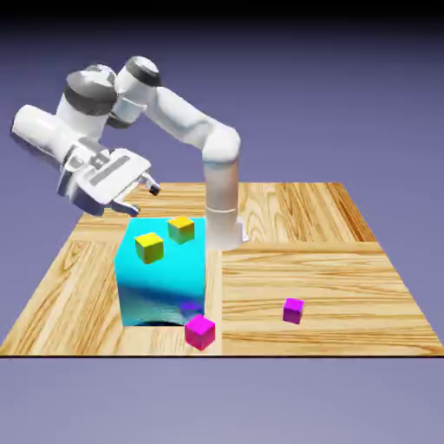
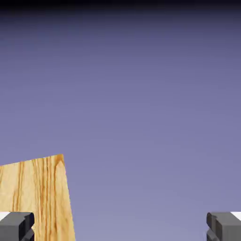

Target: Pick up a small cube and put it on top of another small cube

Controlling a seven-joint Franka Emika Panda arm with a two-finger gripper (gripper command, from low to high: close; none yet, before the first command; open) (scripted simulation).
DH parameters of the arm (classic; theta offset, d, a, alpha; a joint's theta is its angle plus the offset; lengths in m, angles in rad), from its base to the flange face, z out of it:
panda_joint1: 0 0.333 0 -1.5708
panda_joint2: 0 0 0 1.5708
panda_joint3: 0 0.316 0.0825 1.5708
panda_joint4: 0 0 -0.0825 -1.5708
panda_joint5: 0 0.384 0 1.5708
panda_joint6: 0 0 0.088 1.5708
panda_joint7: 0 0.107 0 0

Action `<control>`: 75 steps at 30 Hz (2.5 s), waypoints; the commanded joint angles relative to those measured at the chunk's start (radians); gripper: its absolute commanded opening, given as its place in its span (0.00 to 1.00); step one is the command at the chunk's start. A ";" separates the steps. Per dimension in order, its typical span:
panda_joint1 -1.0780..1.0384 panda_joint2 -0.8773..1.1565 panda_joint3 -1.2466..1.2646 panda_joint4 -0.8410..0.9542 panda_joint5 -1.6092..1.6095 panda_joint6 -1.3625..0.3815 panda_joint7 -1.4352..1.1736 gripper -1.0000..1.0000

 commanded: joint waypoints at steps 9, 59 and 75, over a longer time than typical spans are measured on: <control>0.302 -0.080 -0.326 0.214 0.027 -0.231 -0.298 0.50; 1.051 -0.254 -1.112 0.745 0.103 -0.854 -1.078 0.00; 0.471 -0.168 -0.538 0.378 0.027 -0.703 -0.722 0.00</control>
